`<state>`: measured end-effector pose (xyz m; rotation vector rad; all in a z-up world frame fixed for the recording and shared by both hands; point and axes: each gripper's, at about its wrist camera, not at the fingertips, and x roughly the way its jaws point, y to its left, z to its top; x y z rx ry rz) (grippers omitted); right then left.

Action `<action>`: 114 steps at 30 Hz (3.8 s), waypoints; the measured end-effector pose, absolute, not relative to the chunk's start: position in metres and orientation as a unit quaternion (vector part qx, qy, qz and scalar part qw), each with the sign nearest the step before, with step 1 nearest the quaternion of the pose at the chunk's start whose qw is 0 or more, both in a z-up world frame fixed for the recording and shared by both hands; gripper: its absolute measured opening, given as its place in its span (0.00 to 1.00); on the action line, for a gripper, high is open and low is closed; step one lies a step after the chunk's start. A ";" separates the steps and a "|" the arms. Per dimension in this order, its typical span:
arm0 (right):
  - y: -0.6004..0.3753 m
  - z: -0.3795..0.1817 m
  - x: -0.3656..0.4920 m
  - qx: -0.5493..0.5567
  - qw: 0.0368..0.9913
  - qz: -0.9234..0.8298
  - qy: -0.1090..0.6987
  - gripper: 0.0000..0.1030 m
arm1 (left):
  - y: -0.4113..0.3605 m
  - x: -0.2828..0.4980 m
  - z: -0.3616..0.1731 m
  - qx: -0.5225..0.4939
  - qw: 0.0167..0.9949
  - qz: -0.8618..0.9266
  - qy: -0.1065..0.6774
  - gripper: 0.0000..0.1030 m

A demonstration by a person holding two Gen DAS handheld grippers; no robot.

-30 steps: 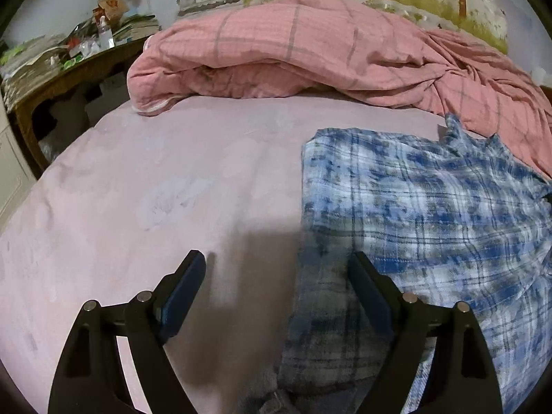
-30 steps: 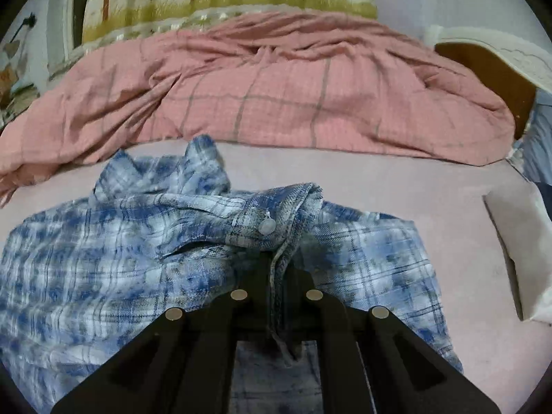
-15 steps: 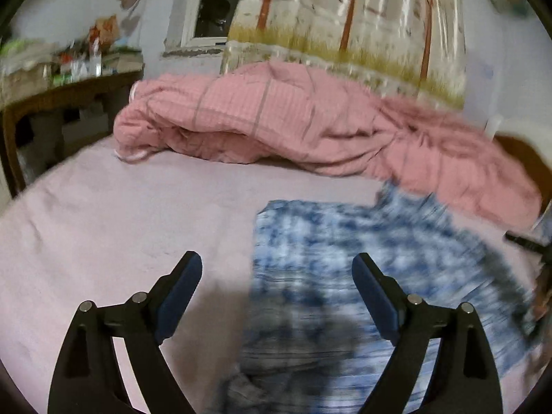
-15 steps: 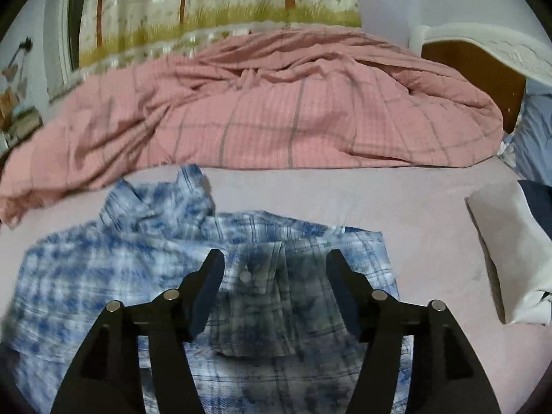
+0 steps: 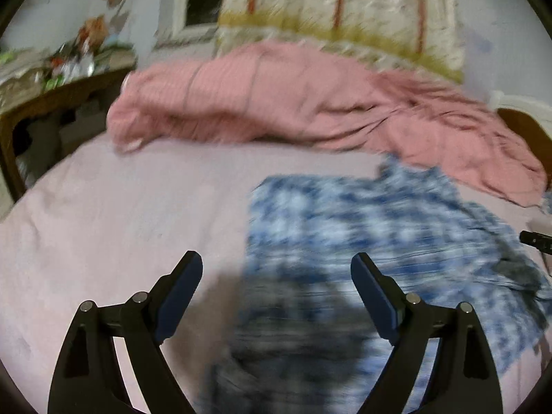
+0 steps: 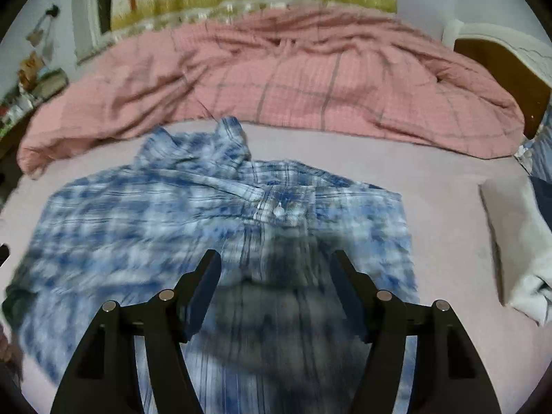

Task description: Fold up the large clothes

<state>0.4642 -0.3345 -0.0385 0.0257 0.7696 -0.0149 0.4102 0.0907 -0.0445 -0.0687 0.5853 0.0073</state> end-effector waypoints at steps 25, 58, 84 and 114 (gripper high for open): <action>-0.360 -0.097 0.303 -0.127 0.913 0.008 0.387 0.82 | 0.006 0.289 -0.076 0.156 0.931 -0.043 0.328 0.70; -0.343 -0.096 0.311 -0.141 0.920 0.026 0.365 0.07 | -0.004 0.318 -0.093 0.234 0.915 0.008 0.328 0.02; -0.387 -0.088 0.152 -0.031 0.929 -0.050 0.365 0.65 | 0.057 0.190 -0.075 0.088 0.940 -0.023 0.329 0.79; -0.428 -0.077 0.163 0.068 0.928 -0.011 0.366 0.18 | 0.079 0.143 -0.062 0.077 0.964 0.020 0.252 0.45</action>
